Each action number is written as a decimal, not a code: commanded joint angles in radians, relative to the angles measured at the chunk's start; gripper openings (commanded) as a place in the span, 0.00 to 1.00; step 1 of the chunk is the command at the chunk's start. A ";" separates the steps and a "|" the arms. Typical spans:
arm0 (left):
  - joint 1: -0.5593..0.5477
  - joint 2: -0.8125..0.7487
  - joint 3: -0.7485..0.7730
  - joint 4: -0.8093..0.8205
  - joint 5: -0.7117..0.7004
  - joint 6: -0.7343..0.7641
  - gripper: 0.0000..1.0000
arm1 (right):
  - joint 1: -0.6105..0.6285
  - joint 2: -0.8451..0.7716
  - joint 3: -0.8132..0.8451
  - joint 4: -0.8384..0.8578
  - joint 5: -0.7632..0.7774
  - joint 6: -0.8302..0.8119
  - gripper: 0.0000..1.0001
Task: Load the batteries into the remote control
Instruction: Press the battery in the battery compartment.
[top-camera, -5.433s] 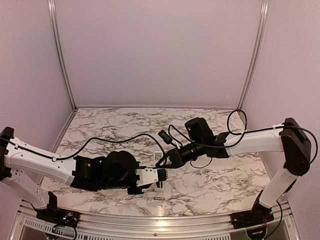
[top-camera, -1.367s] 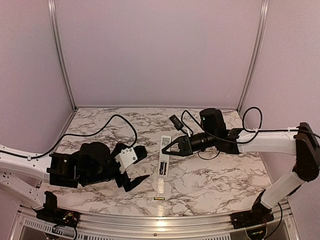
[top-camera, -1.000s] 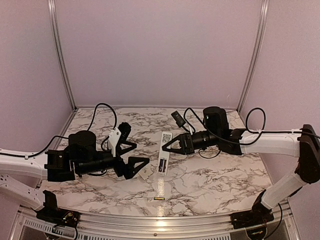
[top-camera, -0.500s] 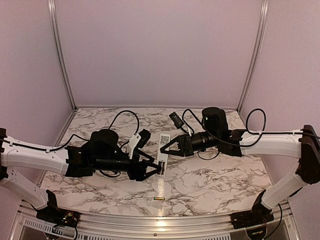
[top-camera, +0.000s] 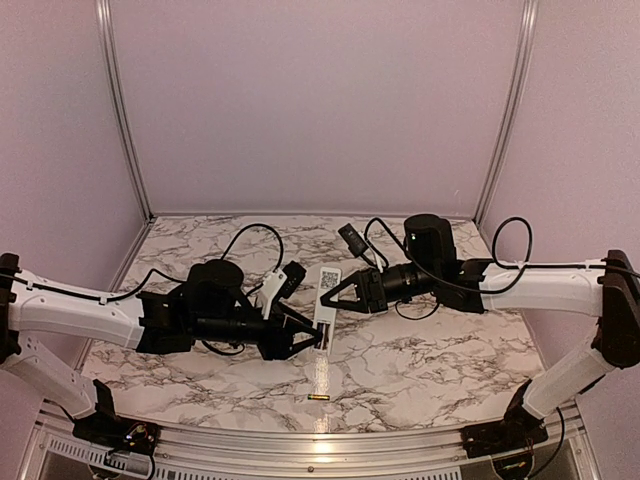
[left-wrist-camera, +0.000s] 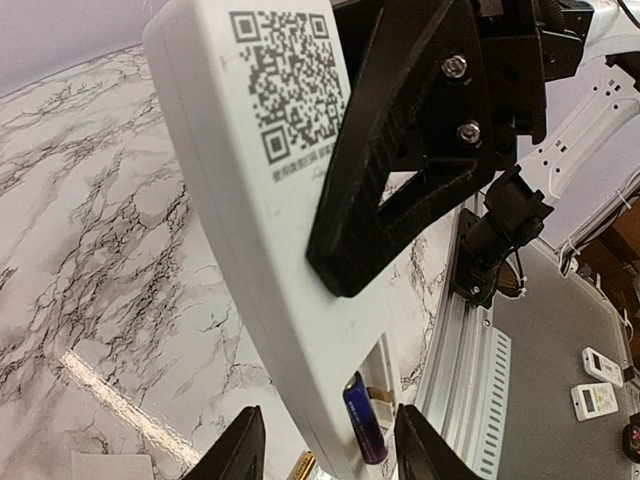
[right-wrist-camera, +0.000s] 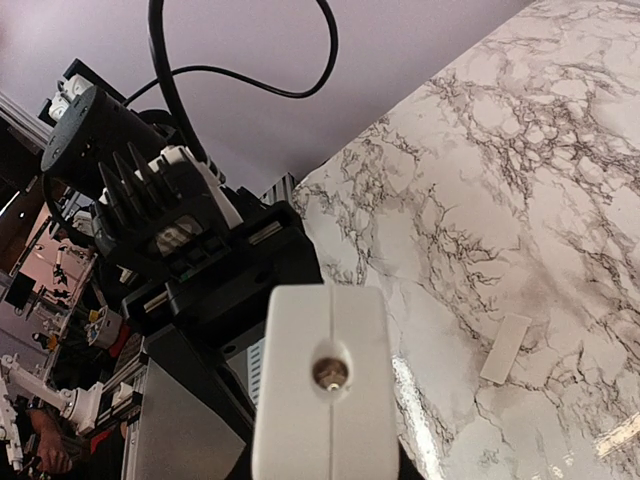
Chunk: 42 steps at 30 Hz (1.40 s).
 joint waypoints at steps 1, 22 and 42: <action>0.007 0.030 0.036 -0.026 -0.018 0.022 0.45 | 0.009 -0.031 0.031 0.030 -0.010 0.001 0.00; 0.007 0.060 0.064 -0.098 -0.141 0.077 0.24 | 0.006 -0.020 0.022 0.083 -0.056 0.047 0.00; 0.026 0.047 0.080 -0.100 -0.136 0.038 0.38 | 0.006 -0.018 0.018 0.052 -0.037 0.024 0.00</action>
